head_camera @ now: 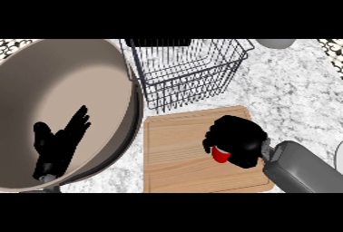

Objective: Pick the can from the cutting board and place it in the basket

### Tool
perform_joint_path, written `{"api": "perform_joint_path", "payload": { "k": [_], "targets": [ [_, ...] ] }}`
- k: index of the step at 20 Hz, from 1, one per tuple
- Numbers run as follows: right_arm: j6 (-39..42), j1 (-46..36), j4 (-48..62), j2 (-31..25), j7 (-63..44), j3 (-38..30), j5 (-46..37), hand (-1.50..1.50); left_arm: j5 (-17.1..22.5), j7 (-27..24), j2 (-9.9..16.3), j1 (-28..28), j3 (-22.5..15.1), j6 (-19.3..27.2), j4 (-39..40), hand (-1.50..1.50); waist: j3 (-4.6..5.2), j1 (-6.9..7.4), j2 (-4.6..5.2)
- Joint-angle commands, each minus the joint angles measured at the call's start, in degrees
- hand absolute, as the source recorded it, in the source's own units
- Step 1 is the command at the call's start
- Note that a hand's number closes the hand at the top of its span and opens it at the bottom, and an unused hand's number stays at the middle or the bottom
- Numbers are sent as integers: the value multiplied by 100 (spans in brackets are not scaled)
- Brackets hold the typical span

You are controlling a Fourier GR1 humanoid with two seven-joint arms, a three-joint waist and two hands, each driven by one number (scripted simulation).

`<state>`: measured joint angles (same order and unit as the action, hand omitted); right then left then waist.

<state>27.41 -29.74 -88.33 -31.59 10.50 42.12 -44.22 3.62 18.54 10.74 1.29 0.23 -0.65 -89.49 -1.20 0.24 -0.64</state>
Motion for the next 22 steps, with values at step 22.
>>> {"api": "perform_joint_path", "payload": {
  "k": [22],
  "targets": [
    [-2214,783,-884,3149,-5595,957,-213,150,-225,261,-105,416,32,-86,474,0,121,194,74]
  ]
}}
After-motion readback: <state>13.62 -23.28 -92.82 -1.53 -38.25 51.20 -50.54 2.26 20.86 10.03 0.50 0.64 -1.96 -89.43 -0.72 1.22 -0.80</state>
